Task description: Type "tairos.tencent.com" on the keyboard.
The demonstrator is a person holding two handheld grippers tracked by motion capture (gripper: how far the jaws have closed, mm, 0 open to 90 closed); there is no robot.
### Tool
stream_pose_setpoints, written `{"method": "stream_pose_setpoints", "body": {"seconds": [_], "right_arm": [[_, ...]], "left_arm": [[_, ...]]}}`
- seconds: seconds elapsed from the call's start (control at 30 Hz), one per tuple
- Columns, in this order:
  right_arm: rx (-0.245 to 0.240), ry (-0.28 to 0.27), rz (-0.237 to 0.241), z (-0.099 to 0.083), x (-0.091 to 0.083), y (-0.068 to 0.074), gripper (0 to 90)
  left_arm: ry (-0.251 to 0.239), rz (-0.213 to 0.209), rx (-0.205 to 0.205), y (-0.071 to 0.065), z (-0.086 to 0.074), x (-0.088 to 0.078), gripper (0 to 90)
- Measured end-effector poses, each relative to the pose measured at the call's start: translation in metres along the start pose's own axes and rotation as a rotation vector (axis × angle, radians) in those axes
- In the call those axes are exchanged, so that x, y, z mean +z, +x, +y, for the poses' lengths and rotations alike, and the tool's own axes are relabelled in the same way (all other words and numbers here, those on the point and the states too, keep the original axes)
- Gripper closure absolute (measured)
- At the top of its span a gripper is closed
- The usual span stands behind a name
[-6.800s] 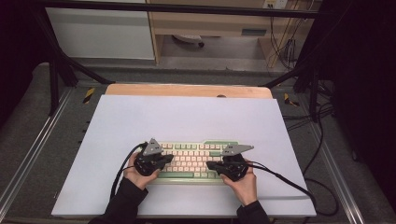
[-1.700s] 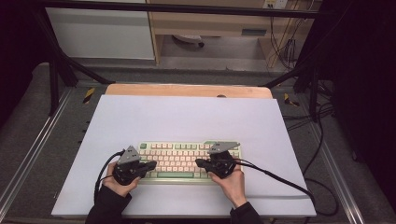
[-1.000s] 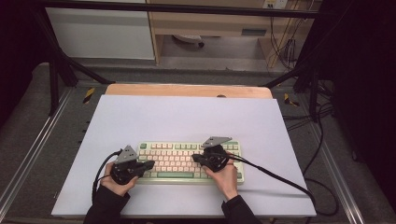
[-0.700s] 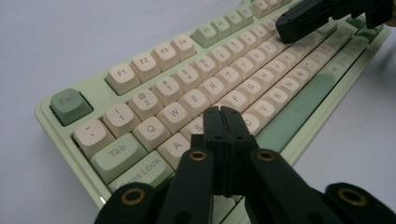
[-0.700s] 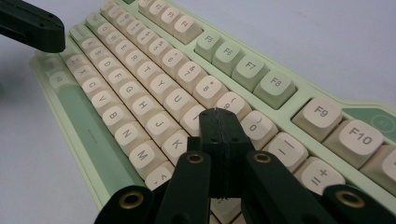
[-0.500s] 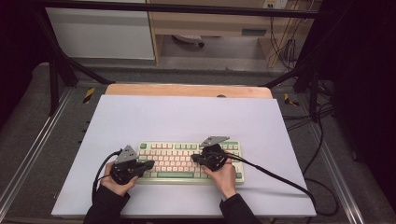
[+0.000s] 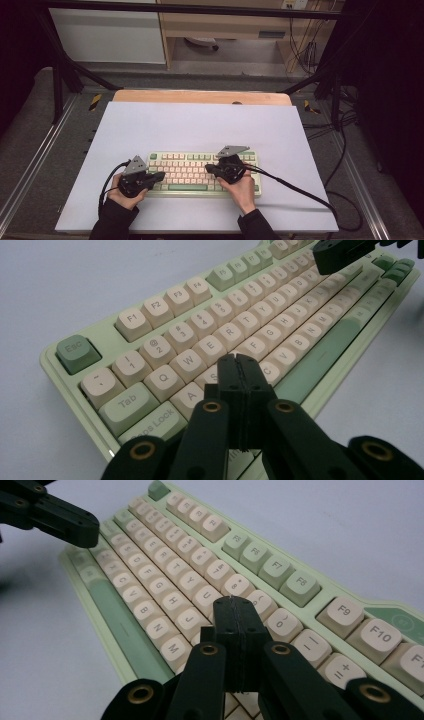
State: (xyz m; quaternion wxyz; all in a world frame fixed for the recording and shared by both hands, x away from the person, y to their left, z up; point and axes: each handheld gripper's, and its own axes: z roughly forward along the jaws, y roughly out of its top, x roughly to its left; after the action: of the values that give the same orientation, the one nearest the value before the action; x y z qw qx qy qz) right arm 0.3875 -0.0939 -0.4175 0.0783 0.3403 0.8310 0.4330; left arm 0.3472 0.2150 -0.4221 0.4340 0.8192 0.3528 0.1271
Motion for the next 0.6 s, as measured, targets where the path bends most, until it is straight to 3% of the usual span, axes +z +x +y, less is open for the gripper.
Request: {"method": "stream_pose_setpoints", "body": {"seconds": [0.27, 0.6], "right_arm": [[-0.019, -0.016, 0.022, 0.005, -0.006, 0.01, 90.0], [-0.047, 0.001, 0.058, 0.004, 0.003, 0.025, 90.0]], "left_arm": [[-0.002, 0.001, -0.001, 0.0, 0.0, 0.0, 89.8], [-0.002, 0.001, 0.001, 0.0, 0.0, -0.001, 89.9]]}}
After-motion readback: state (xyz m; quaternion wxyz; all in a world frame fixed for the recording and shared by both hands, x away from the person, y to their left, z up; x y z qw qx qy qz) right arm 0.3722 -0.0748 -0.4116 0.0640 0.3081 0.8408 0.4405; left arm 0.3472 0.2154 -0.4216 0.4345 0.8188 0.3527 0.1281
